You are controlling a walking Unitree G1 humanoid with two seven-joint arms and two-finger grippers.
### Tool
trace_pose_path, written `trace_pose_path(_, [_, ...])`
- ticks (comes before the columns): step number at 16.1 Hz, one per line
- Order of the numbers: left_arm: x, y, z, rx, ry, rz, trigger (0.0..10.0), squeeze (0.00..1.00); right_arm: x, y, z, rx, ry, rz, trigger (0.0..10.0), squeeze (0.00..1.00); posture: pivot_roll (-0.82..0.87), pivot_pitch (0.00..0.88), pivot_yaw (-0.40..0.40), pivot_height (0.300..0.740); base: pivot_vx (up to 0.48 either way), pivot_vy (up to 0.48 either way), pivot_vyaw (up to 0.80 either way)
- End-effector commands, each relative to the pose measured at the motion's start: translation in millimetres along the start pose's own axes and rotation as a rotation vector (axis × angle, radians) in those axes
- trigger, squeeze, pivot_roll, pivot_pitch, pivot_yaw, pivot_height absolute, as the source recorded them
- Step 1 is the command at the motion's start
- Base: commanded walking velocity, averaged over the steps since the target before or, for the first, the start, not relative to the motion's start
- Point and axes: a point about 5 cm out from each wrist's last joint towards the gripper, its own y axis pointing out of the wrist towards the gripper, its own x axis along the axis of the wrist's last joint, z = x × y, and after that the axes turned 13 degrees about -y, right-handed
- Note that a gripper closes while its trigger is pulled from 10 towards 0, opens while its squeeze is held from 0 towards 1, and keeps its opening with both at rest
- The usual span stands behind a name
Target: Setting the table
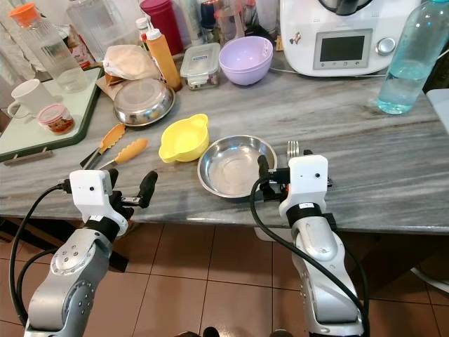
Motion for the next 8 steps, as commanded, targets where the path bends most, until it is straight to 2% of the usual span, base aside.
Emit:
trace_pose_path(1, [-2.3,-0.9,6.1,0.036,0.008,0.019,10.0,0.00,5.6,-1.0,3.6,0.017,0.014,-0.027,10.0,0.00,-0.22,0.165,0.198,0.740,0.000,0.000,0.00])
trace_pose_path(3, [-2.2,-0.8,6.1,0.037,0.012,0.019,10.0,0.00,5.4,-1.0,3.2,0.019,0.013,-0.027,10.0,0.00,-0.22,0.166,0.199,0.740,0.000,0.000,0.00])
trace_pose_path(8, [-2.9,0.1,4.8,0.034,0.004,0.026,10.0,0.00,5.1,-1.0,3.9,0.024,0.010,-0.023,10.0,0.00,-0.22,0.169,0.194,0.740,-0.282,0.000,0.00])
